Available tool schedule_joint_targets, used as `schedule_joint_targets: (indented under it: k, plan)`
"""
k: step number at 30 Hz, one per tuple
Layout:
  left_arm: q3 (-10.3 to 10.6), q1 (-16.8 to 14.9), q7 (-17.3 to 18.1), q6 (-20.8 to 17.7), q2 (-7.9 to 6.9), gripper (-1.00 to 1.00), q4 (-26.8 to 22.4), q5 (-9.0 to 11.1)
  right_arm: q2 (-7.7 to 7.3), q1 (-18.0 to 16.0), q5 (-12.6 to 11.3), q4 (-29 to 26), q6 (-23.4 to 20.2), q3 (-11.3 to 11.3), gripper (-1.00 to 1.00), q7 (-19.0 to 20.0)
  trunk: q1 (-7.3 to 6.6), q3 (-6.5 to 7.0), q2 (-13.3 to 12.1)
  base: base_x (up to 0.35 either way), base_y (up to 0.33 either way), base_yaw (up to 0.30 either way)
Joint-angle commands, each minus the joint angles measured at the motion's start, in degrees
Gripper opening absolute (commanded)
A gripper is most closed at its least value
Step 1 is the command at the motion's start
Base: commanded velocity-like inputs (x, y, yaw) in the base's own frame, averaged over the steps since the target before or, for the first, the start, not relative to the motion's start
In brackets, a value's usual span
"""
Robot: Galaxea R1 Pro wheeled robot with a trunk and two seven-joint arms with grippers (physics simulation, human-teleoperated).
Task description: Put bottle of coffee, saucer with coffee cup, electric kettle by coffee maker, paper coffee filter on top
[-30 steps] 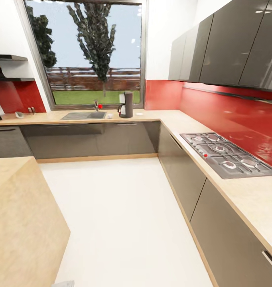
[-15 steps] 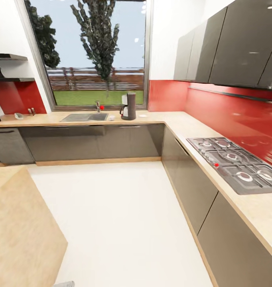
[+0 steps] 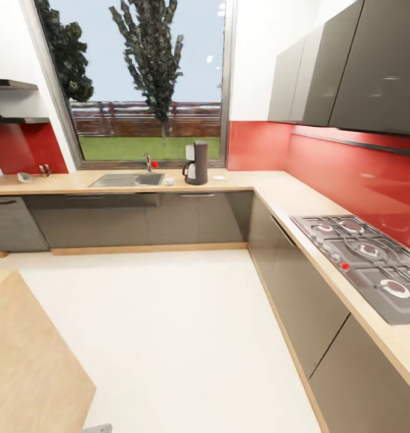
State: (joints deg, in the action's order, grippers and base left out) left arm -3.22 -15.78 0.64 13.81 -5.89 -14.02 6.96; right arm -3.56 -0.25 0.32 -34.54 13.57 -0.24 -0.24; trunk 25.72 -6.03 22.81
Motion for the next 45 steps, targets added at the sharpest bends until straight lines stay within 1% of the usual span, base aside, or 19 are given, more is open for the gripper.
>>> schedule_joint_targets:
  k: [1,39,45]
  plan:
    - [0.0,0.0,0.1,0.2,0.00,1.00,0.0,0.4,0.00,0.0,0.0,0.0,0.1,0.0,1.00,0.0,0.07,-0.11,0.1,0.335,0.000,0.000]
    - [0.0,0.0,0.1,0.2,0.01,1.00,0.0,0.4,0.04,0.0,-0.1,-0.1,0.1,0.0,1.00,0.0,0.07,-0.11,0.1,0.335,0.000,0.010]
    - [0.0,0.0,0.1,0.2,0.03,1.00,0.0,0.4,0.04,0.0,-0.1,-0.1,0.2,0.0,1.00,0.0,0.07,-0.11,0.1,0.335,0.000,0.144]
